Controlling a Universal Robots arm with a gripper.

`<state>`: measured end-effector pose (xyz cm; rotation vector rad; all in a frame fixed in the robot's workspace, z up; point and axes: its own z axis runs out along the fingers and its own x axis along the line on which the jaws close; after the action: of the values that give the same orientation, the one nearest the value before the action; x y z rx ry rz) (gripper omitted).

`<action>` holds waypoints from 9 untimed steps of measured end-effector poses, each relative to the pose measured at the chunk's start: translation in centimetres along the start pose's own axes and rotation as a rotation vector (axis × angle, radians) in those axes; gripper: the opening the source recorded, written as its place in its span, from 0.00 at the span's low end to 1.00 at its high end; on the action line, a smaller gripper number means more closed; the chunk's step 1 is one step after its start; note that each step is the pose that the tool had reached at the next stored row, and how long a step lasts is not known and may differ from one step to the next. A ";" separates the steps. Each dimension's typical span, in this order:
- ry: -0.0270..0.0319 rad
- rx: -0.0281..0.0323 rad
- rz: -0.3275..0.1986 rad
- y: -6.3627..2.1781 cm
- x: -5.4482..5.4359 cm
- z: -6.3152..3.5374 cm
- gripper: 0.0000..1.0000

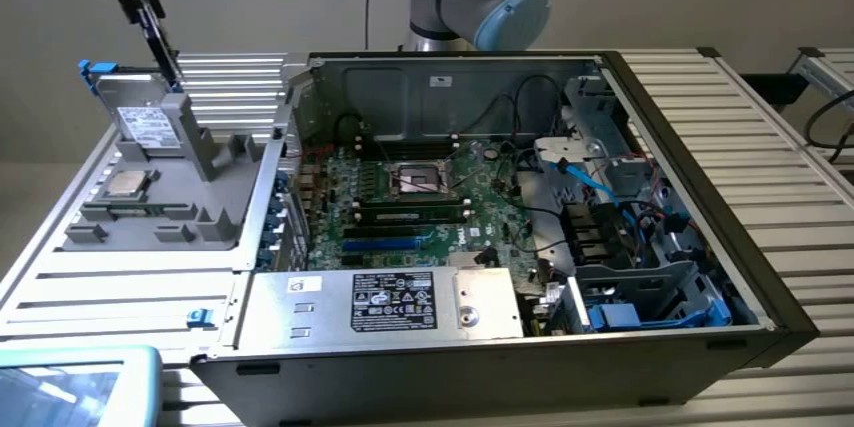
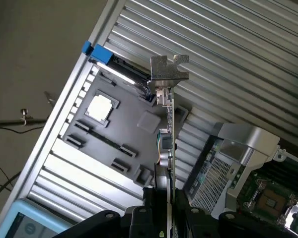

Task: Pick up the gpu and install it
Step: 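Pick up the gpu and move the gpu toward the slot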

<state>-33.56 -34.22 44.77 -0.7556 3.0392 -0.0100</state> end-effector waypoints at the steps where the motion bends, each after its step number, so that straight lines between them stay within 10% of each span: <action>1: -0.0004 -0.0006 -0.019 0.00 0.0 0.03 0.27; 9: -0.0018 -0.0020 -0.163 0.00 0.0 0.20 0.27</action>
<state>-33.56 -34.22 44.57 -1.0010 2.9667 -0.0075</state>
